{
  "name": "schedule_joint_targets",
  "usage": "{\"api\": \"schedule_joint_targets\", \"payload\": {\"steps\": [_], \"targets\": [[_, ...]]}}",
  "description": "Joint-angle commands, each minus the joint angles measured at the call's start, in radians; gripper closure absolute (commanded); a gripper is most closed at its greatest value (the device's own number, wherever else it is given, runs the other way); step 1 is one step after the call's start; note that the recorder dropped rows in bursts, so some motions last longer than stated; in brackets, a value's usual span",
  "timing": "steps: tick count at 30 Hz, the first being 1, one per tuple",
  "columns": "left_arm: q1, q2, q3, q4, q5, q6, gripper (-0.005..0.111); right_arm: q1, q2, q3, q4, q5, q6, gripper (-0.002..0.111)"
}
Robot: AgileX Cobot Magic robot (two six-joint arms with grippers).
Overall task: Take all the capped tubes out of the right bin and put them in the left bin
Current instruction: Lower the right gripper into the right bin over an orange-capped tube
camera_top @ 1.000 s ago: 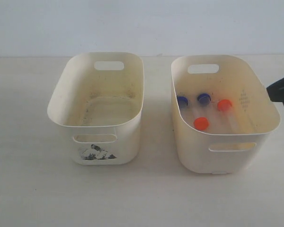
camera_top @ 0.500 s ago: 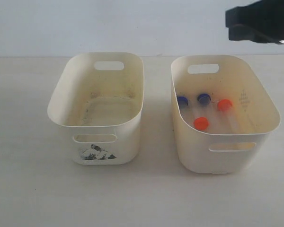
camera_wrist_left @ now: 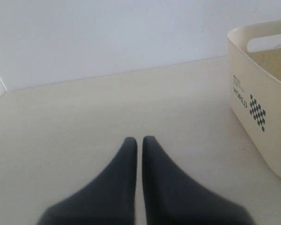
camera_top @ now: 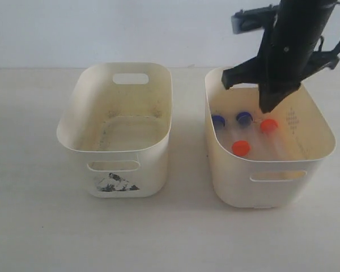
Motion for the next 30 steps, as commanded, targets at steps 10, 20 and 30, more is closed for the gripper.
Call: {"api": "schedule_joint_targets", "payload": {"steps": [10, 20, 30], "targets": [[0.001, -0.003, -0.004, -0.001, -0.01, -0.012, 0.102, -0.063, 0.078, -0.01, 0.095, -0.002, -0.056, 0.109], [0.001, -0.003, -0.004, -0.001, -0.01, -0.012, 0.102, -0.119, 0.079, -0.01, 0.223, -0.015, -0.077, 0.109], [0.001, -0.003, -0.004, -0.001, -0.01, -0.012, 0.102, -0.098, 0.157, -0.01, 0.219, -0.062, -0.075, 0.109]]}}
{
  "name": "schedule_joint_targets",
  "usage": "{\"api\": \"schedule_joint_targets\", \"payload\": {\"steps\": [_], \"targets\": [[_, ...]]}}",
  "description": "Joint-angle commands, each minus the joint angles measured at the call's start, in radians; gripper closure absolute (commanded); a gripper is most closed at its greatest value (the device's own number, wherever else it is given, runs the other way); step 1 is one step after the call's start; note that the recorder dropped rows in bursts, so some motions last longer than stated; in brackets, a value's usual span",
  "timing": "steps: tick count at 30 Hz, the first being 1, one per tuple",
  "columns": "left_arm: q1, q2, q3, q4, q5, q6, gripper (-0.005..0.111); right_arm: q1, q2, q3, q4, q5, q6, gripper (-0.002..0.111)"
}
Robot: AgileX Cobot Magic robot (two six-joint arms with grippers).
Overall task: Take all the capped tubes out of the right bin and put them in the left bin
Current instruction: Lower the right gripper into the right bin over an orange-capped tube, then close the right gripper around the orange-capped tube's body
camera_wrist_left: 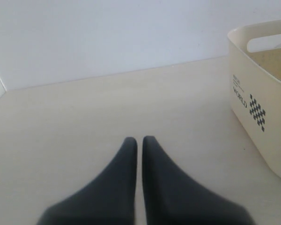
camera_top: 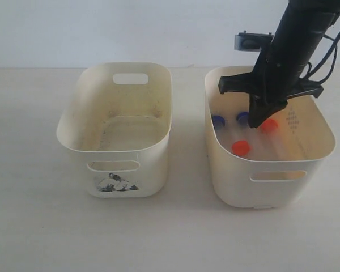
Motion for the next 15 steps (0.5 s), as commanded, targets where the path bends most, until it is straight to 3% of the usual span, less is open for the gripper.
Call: {"api": "schedule_joint_targets", "payload": {"steps": [1, 15], "targets": [[0.001, -0.003, -0.004, -0.001, -0.01, -0.012, 0.102, 0.001, 0.041, -0.005, -0.011, -0.027, -0.006, 0.109], [0.001, -0.003, -0.004, -0.001, -0.01, -0.012, 0.102, 0.001, 0.05, -0.005, -0.051, -0.142, -0.004, 0.109]]}}
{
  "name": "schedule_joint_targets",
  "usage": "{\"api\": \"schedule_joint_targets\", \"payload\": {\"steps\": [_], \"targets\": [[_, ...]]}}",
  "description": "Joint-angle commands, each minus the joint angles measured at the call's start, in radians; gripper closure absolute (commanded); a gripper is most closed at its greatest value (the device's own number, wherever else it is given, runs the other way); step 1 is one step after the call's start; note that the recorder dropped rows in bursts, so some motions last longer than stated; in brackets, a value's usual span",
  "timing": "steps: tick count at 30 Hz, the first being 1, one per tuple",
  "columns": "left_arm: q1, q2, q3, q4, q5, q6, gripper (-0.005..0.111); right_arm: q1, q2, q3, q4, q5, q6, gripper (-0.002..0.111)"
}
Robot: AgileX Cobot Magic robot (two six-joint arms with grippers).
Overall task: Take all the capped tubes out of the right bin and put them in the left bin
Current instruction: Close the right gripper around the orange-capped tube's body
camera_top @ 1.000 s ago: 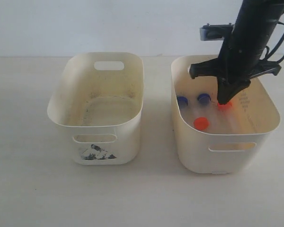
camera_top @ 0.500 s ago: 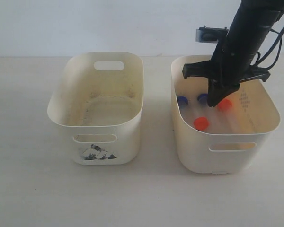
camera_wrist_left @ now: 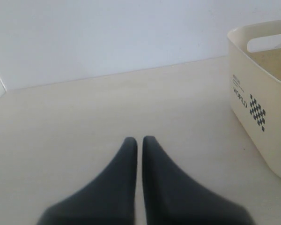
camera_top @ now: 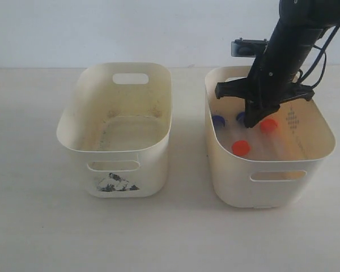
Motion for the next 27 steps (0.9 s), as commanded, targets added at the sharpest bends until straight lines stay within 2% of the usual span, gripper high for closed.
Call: {"api": "schedule_joint_targets", "payload": {"steps": [1, 22, 25, 27], "targets": [[0.001, -0.003, -0.004, -0.001, -0.01, -0.012, 0.102, 0.001, -0.001, -0.005, -0.04, -0.038, -0.004, 0.109], [0.001, -0.003, -0.004, -0.001, -0.01, -0.012, 0.102, 0.001, 0.068, -0.005, -0.073, -0.126, -0.05, 0.108], [0.001, -0.003, -0.004, -0.001, -0.01, -0.012, 0.102, 0.001, 0.068, -0.005, -0.071, -0.124, -0.065, 0.098], [0.001, -0.003, -0.004, -0.001, -0.01, -0.012, 0.102, 0.003, 0.068, -0.005, -0.069, -0.117, -0.067, 0.085]]}}
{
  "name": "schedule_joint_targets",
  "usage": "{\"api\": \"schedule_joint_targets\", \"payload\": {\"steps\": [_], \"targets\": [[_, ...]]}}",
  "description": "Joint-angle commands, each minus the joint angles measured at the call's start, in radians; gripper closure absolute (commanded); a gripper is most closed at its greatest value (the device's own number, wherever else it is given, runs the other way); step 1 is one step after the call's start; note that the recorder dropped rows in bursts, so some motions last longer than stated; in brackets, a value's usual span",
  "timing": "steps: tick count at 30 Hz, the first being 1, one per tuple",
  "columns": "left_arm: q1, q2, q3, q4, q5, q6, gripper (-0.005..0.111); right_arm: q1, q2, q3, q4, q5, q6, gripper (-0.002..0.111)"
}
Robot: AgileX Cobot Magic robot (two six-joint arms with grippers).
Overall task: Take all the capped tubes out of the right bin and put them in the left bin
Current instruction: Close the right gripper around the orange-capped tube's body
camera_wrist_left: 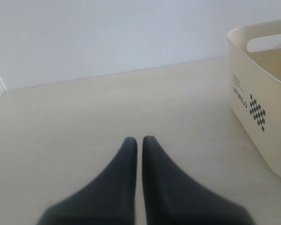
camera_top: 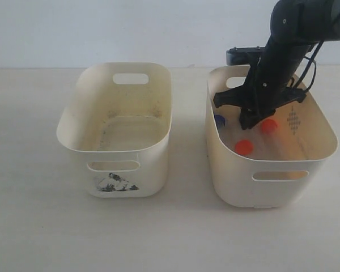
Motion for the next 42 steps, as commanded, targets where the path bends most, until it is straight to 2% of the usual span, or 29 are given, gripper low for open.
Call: {"api": "schedule_joint_targets", "payload": {"steps": [1, 3, 4, 17, 37, 40, 42], "targets": [[0.001, -0.003, -0.004, -0.001, -0.01, -0.012, 0.102, 0.006, -0.005, -0.005, -0.015, 0.003, -0.018, 0.077], [0.001, -0.003, -0.004, -0.001, -0.01, -0.012, 0.102, 0.016, -0.005, -0.005, -0.017, 0.003, -0.018, 0.066], [0.001, -0.003, -0.004, -0.001, -0.01, -0.012, 0.102, 0.024, -0.004, -0.005, -0.017, 0.001, -0.018, 0.065], [0.001, -0.003, -0.004, -0.001, -0.01, -0.012, 0.102, 0.049, -0.004, -0.005, -0.091, 0.001, 0.022, 0.065], [0.001, -0.003, -0.004, -0.001, -0.01, -0.012, 0.102, 0.049, 0.107, -0.005, -0.072, 0.023, 0.045, 0.065], [0.001, -0.003, -0.004, -0.001, -0.01, -0.012, 0.102, 0.049, 0.099, -0.005, -0.052, 0.044, 0.045, 0.069], [0.001, -0.003, -0.004, -0.001, -0.01, -0.012, 0.102, 0.049, 0.097, -0.005, -0.064, 0.055, 0.045, 0.082]]}}
